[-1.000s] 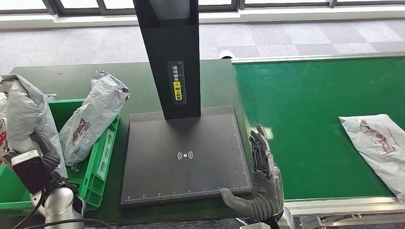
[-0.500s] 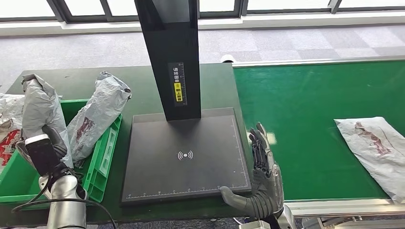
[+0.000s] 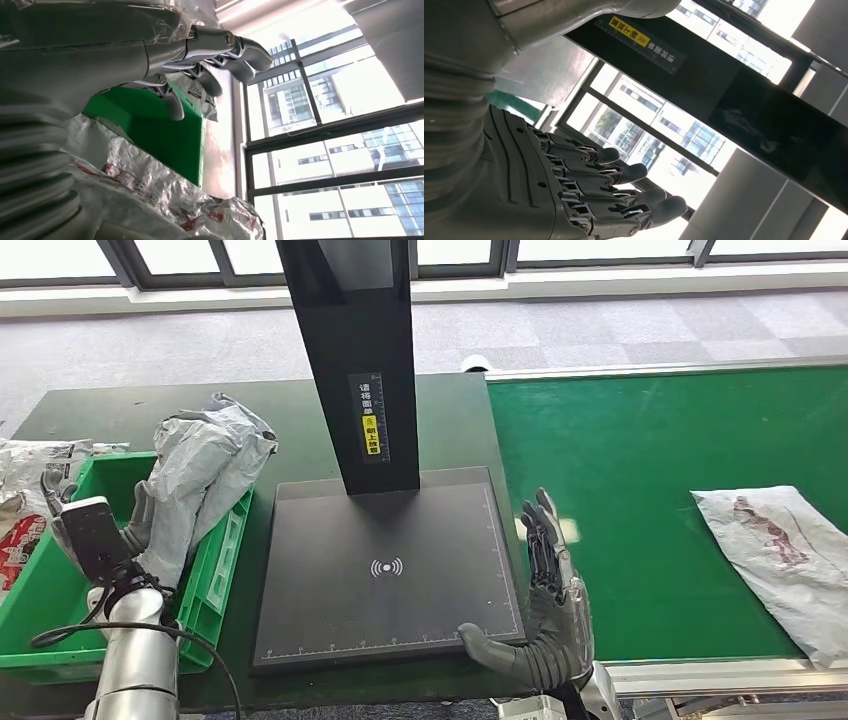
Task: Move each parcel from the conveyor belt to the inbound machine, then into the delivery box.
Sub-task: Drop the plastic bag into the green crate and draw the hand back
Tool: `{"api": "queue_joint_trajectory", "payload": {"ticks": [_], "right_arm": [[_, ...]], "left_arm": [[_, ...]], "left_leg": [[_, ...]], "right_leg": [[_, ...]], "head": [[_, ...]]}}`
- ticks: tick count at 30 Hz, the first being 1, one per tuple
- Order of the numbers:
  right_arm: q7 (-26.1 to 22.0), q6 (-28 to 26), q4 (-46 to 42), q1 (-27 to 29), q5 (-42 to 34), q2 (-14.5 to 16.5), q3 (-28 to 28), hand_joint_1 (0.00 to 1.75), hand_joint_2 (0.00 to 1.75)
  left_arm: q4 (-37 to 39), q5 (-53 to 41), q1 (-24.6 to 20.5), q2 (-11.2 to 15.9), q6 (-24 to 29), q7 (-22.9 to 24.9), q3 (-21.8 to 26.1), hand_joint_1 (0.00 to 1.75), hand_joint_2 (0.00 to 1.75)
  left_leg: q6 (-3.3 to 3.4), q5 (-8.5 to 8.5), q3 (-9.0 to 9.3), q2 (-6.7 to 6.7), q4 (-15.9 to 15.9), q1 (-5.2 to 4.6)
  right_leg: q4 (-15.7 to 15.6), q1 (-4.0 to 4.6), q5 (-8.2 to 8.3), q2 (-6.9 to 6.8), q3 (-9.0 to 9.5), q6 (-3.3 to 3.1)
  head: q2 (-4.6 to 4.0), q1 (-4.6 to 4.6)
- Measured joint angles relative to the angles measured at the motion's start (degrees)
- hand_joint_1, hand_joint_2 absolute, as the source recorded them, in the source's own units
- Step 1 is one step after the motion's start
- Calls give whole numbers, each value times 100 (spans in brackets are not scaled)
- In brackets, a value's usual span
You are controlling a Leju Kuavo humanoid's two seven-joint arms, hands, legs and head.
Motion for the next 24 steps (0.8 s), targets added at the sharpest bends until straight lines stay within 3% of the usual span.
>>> {"api": "queue_joint_trajectory", "payload": {"ticks": [7, 15, 24], "right_arm": [[-2, -60, 58, -34, 16, 3, -32, 0, 175], [-5, -86, 99, -33, 33, 45, -85, 0, 175], [-5, -86, 105, -33, 56, 64, -110, 0, 175]], "left_arm": [[-337, 607, 203, -123, -365, -121, -5, 0, 0], [-1071, 597, 605, -352, -175, -125, -268, 0, 0], [-1299, 555, 795, -439, -107, -115, -390, 0, 0]], "left_leg": [[-3, -9, 13, 2, 0, 0], [9, -26, 8, 4, 3, -7], [10, -30, -2, 8, 2, -7]], "right_leg": [[0, -1, -8, 3, 10, -1], [-4, -7, -12, 12, -1, 5], [-5, -5, -14, 16, -10, 7]], "head": [[0, -1], [0, 1], [0, -1]]}}
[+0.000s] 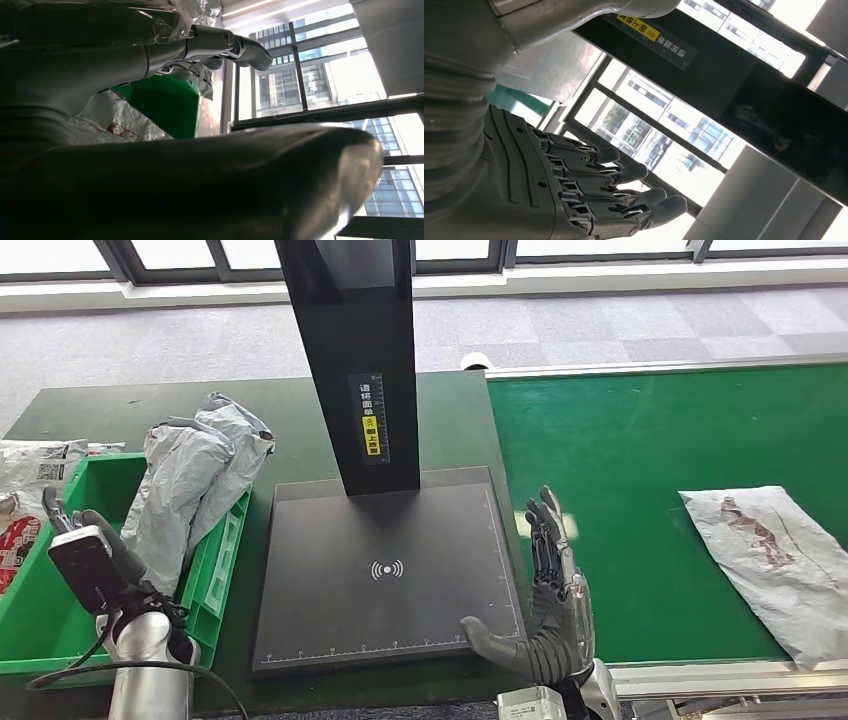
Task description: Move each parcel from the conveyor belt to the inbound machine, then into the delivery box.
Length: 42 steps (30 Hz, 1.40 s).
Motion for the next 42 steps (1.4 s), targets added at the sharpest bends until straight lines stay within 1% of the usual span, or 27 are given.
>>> {"api": "queue_joint_trajectory", "payload": {"ticks": [4, 7, 9, 12, 13, 14, 16, 17, 18, 20, 22, 25, 28, 33, 36, 39, 42], "right_arm": [[5, 2, -1, 0, 22, 26, -3, 0, 175], [25, -1, -1, 1, 61, 61, -14, 0, 175], [82, -33, -1, 5, 117, 77, -27, 0, 175], [340, -223, -1, 19, 363, 86, -89, 0, 175], [566, -403, 4, 28, 583, 97, -152, 0, 175], [895, -627, 15, 35, 923, 111, -256, 0, 175], [1778, -1038, 65, 45, 1966, 144, -560, 0, 175], [2091, -1086, 104, 49, 2409, 150, -750, 0, 175], [2277, -1045, 151, 55, 2721, 153, -937, 0, 175], [2437, -885, 256, 69, 3110, 156, -1291, 0, 175], [2621, -796, 375, 77, 3587, 162, -1617, 0, 175], [2681, -735, 551, 98, 3974, 166, -2075, 0, 175], [2763, -751, 667, 146, 4286, 167, -2418, 0, 175], [2819, -614, 768, 206, 4382, 167, -2809, 0, 175], [2986, -373, 899, 202, 4506, 153, -3173, 0, 175], [3067, -135, 1169, 167, 4522, 60, -3613, 0, 175], [3036, -77, 1508, 73, 4512, -94, -3983, 0, 175]], "left_arm": [[-118, -552, 116, -101, 315, 144, -13, 0, 0], [-375, -1008, 261, -258, 372, 141, 11, 0, 0], [-666, -926, 383, -337, 389, -13, 43, 0, 0], [-1342, -345, 686, -434, 368, -274, -9, 0, 0], [-1618, -34, 823, -449, 248, -316, -128, 0, 0], [-1896, 323, 973, -450, 12, -339, -331, 0, 0], [-2362, 987, 1285, -409, -638, -358, -894, 0, 0], [-2546, 1212, 1416, -386, -918, -362, -1178, 0, 0], [-2696, 1364, 1518, -365, -1114, -364, -1421, 0, 0], [-2916, 1590, 1647, -325, -1402, -363, -1756, 0, 0], [-3048, 1686, 1726, -301, -1618, -362, -1911, 0, 0], [-3163, 1660, 1804, -285, -1706, -361, -1994, 0, 0], [-3233, 1651, 1840, -272, -1709, -361, -2034, 0, 0], [-3328, 1653, 1895, -248, -1722, -361, -2102, 0, 0], [-3348, 1655, 1906, -225, -1747, -361, -2152, 0, 0], [-3344, 1670, 1896, -210, -1755, -361, -2167, 0, 0], [-3334, 1701, 1883, -188, -1755, -361, -2169, 0, 0]], "left_leg": [[-1, 1, -5, 12, 1, 1], [-7, 9, -10, 20, 7, 4], [-11, 16, -16, 24, 10, 9], [-13, 14, -20, 38, 11, 10], [-12, 12, -22, 39, 12, 9], [-11, 10, -25, 36, 13, 9], [-7, 7, -37, 24, 15, 10], [-4, 6, -45, 23, 16, 10], [-1, 2, -60, 28, 17, 10], [6, -5, -81, 41, 18, 9], [11, -9, -85, 45, 19, 8], [9, -6, -62, 42, 21, 8], [6, -3, -50, 42, 22, 8], [7, -4, -53, 43, 22, 9], [7, -5, -54, 41, 22, 9], [9, -5, -69, 40, 22, 8], [15, -10, -94, 48, 23, 7]], "right_leg": [[1, 6, 2, 10, -12, -1], [4, 15, 13, 17, -43, -3], [5, 18, 21, 23, -63, -4], [4, 18, 23, 41, -81, -5], [3, 18, 22, 43, -85, -4], [2, 18, 20, 40, -88, -3], [0, 17, 17, 26, -90, 1], [-1, 16, 17, 23, -91, 3], [-1, 13, 17, 26, -92, 5], [-2, 9, 18, 38, -94, 7], [-4, 8, 17, 42, -95, 8], [-3, 10, 19, 41, -98, 9], [-2, 12, 21, 41, -101, 9], [-2, 12, 20, 42, -105, 10], [-3, 11, 19, 40, -106, 11], [-3, 8, 20, 39, -104, 12], [-5, 6, 20, 44, -104, 12]], "head": [[0, -1], [0, 0], [0, 1], [0, 1], [0, 1], [0, 0], [0, 1], [0, 2], [0, 3], [0, 2], [0, 1], [0, 1], [0, 1], [0, 1], [0, 1], [0, 2], [0, 2]]}}
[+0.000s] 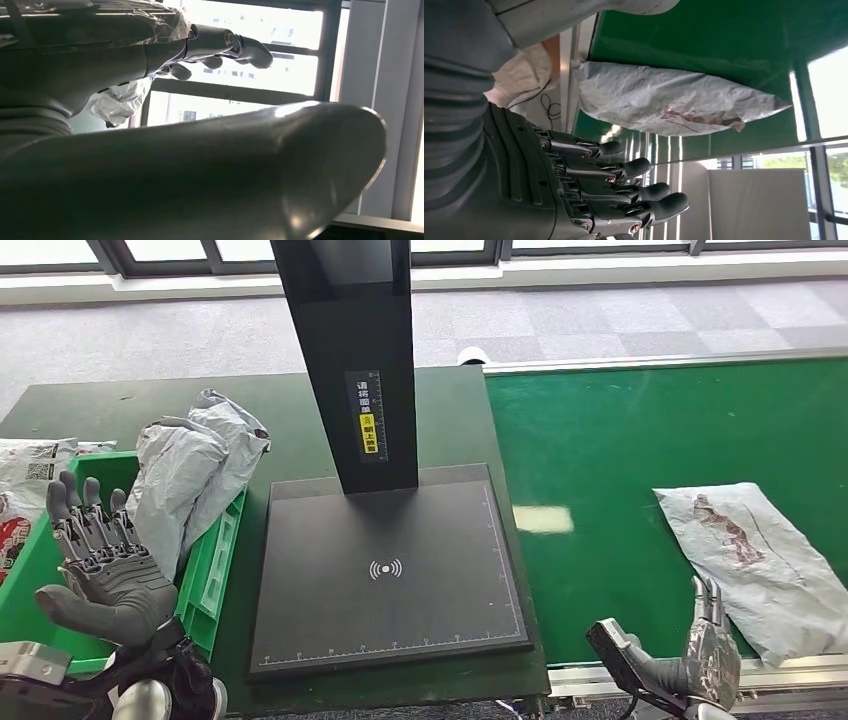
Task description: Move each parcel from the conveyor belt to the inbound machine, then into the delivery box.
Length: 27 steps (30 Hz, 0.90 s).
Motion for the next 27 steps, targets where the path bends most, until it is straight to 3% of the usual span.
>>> {"api": "queue_joint_trajectory", "payload": {"ticks": [9, 20, 27], "right_arm": [[114, -363, 1922, -841, 387, -844, -831, 0, 175], [582, -828, 3963, -1773, 668, -2048, -1012, 0, 175], [606, -862, 4487, -1936, 672, -2373, -1013, 0, 175]], "left_arm": [[4, 70, 0, 61, 4, 0, -5, 0, 0], [2, 118, 17, 127, 13, 0, -5, 0, 0], [2, 129, 23, 155, 12, 0, -5, 0, 0]], "left_leg": [[7, 0, 36, 7, 5, -4], [11, 1, 31, 5, 12, -8], [11, 1, 23, 3, 12, -7]], "right_leg": [[0, -3, 7, 4, -4, 8], [0, -6, 9, 3, -5, 13], [1, -5, 9, 2, -7, 13]], "head": [[0, 0], [0, -1], [0, -1]]}}
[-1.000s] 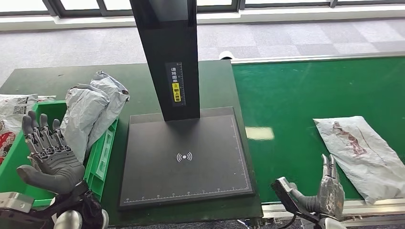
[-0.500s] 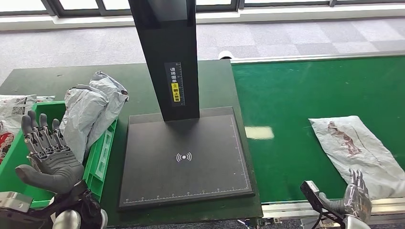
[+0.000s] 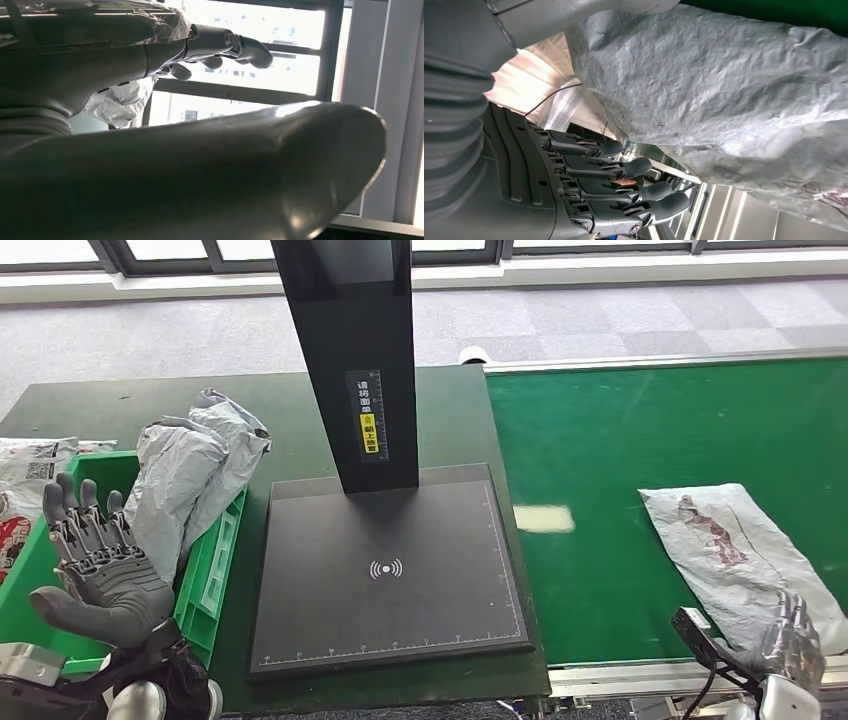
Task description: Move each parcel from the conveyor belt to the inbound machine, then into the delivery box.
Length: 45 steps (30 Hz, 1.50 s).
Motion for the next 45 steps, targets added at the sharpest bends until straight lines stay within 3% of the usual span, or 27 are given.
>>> {"api": "queue_joint_trajectory", "payload": {"ticks": [8, 14, 22, 33, 34, 37, 38, 45], "right_arm": [[145, -325, 832, -447, 2, -558, 0, 0, 175], [139, -362, 1215, -673, -24, -790, 0, 0, 175], [361, 137, 1721, -974, -9, -913, 38, 0, 175], [316, 401, 2000, -1142, -23, -918, 67, 0, 175], [295, 474, 2022, -1163, -24, -918, 69, 9, 175], [221, 696, 2103, -1210, -15, -915, 100, 140, 175], [198, 768, 2128, -1218, -10, -913, 123, 175, 175], [120, 1046, 2236, -1224, 10, -851, 285, 175, 175]], "left_arm": [[-73, 2, 137, 14, -8, 0, 2, 0, 0], [-167, 2, 228, 18, -12, 1, 2, 0, 0], [-207, 2, 288, 33, -13, 2, 2, 0, 0], [-205, 1, 297, 45, -21, 2, 2, 0, 0], [-203, 0, 296, 46, -22, 2, 2, 0, 0], [-195, 0, 293, 52, -23, 2, 2, 0, 0], [-192, 0, 292, 54, -23, 2, 2, 0, 0], [-125, -22, 280, 62, -23, 2, 2, 0, 0]], "left_leg": [[6, -3, -41, -1, 4, -3], [7, -1, -15, -10, 6, -4], [8, -2, -48, -10, 6, -3], [8, -2, -38, -9, 7, -3], [9, -2, -38, -8, 7, -3], [10, -3, -38, -6, 8, -1], [10, -3, -36, -4, 8, 0], [20, 2, -4, -4, 19, 8]], "right_leg": [[-1, -4, 0, -1, 0, 2], [1, -4, 1, -8, -1, 4], [0, -3, 0, -8, 1, 5], [0, -3, 2, -6, 1, 7], [0, -3, 2, -5, 2, 8], [-3, -1, 3, -4, 9, 9], [-5, 0, 3, -3, 14, 9], [-23, 6, 15, -2, 42, 26]], "head": [[0, -1], [0, 0], [0, -1], [0, -1], [0, -1], [0, -1], [0, -1], [0, -1]]}}
